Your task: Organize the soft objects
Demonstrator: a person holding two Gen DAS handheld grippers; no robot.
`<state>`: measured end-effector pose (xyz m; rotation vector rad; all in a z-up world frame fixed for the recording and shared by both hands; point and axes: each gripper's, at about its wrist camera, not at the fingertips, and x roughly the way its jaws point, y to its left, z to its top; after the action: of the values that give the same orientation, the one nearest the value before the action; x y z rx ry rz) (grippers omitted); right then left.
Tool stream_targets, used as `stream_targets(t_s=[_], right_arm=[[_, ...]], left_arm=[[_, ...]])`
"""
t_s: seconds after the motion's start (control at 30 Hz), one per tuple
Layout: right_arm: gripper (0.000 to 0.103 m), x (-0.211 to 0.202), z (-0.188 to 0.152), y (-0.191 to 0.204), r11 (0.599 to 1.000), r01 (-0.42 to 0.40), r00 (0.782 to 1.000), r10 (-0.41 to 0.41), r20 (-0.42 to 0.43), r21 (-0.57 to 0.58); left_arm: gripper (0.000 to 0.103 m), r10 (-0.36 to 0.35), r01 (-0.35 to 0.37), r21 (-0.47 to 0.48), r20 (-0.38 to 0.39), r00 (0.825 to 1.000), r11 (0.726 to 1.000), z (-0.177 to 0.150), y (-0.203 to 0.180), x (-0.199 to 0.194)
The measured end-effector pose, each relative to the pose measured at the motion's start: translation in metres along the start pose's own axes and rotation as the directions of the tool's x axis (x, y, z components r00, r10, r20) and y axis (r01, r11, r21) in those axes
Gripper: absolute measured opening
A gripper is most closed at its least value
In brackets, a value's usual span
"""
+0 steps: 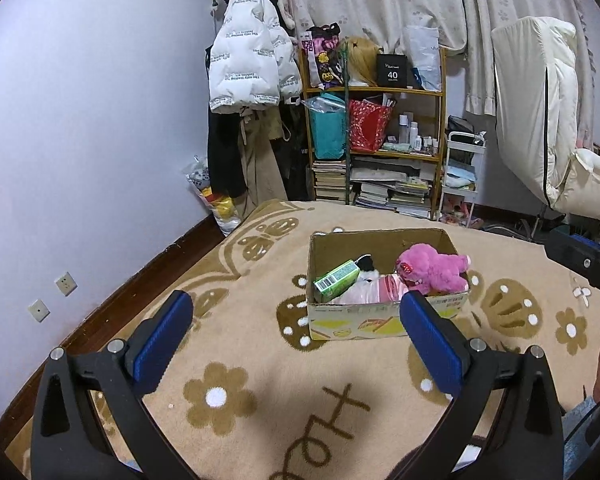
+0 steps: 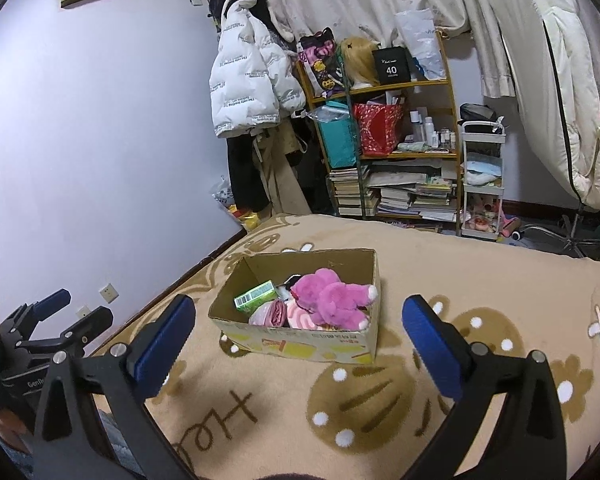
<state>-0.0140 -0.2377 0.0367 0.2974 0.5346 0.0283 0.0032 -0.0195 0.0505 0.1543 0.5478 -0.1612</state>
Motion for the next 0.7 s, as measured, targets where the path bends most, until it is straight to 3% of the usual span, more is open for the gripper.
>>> stream_targets(t_s=[0.1,0.7], right_arm=[[0.103,0.0,-0.008,0.0,0.999,0.019,1.0,-0.019,0.014,-0.028],[0.103,0.036,-0.037,-0.02,0.996,0.081,0.996,-0.083,-0.037,-0.044]], left_arm=[[0.102,0.03,-0.03,-0.008,0.012,0.999,1.0,-0.004,0.002,0.001],[0.102,-0.031,0.035,0.037,-0.096,0.995,0.999,-0.023,-0.005,0.047]])
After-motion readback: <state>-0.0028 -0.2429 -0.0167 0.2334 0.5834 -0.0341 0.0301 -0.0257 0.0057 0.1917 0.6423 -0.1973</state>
